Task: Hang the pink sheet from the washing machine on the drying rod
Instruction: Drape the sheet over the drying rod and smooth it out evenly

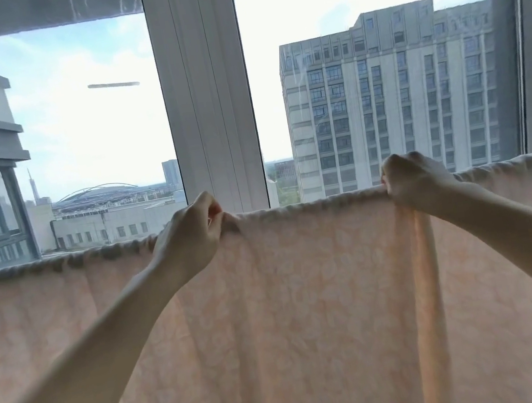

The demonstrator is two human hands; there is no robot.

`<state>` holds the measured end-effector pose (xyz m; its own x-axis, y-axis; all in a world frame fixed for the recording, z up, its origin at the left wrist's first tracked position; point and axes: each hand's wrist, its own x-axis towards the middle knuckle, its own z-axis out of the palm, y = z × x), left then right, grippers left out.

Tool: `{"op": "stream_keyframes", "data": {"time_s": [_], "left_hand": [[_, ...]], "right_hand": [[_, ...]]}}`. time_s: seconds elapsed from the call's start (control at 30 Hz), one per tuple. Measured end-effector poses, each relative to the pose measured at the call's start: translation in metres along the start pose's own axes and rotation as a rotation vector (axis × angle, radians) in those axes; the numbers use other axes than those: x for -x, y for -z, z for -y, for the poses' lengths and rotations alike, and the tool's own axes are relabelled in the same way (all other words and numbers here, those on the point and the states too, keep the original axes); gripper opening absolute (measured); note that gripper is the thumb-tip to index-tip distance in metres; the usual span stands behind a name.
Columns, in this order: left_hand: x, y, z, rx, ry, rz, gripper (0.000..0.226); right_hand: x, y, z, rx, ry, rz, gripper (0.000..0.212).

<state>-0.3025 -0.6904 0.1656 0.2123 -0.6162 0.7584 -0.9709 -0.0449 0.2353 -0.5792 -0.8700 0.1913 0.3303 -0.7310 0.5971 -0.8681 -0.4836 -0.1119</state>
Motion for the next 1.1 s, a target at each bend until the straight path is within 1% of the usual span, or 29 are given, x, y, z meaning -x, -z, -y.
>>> {"op": "stream_keyframes", "data": {"time_s": [0.07, 0.13, 0.2, 0.27, 0.33, 0.43, 0.53, 0.7, 0.83, 1.0, 1.1], "left_hand": [[0.001, 0.0, 0.004, 0.0, -0.002, -0.011, 0.006], [0.002, 0.001, 0.008, 0.009, -0.024, -0.014, 0.009], [0.004, 0.004, 0.013, 0.012, -0.033, -0.008, 0.008], [0.006, 0.009, 0.02, 0.001, -0.025, -0.01, 0.007], [0.009, 0.015, 0.027, -0.008, -0.022, -0.009, 0.006], [0.014, 0.025, 0.039, -0.035, -0.008, -0.026, 0.008], [0.02, 0.04, 0.062, -0.046, 0.023, -0.017, 0.012], [0.035, 0.07, 0.104, -0.055, 0.071, 0.037, 0.029], [0.042, 0.09, 0.135, -0.073, 0.09, 0.023, 0.018], [0.051, 0.115, 0.174, -0.06, 0.1, 0.009, 0.019], [0.057, 0.13, 0.201, -0.036, 0.087, 0.029, 0.016]], "right_hand": [[0.003, -0.003, 0.011, -0.041, 0.077, -0.049, 0.011], [0.01, -0.007, 0.029, -0.175, 0.199, -0.014, 0.029], [0.017, -0.009, 0.049, -0.252, 0.276, 0.025, 0.044], [0.021, -0.012, 0.066, -0.288, 0.348, 0.024, 0.049], [0.025, -0.013, 0.084, -0.266, 0.412, 0.03, 0.052], [0.029, -0.015, 0.108, -0.241, 0.46, 0.009, 0.049], [0.028, -0.02, 0.131, -0.282, 0.5, 0.002, 0.043], [0.027, -0.027, 0.172, -0.298, 0.602, -0.008, 0.047], [0.033, -0.027, 0.205, -0.283, 0.637, -0.032, 0.05], [0.035, -0.029, 0.246, -0.296, 0.698, -0.016, 0.048], [0.034, -0.032, 0.272, -0.334, 0.705, 0.002, 0.047]]}}
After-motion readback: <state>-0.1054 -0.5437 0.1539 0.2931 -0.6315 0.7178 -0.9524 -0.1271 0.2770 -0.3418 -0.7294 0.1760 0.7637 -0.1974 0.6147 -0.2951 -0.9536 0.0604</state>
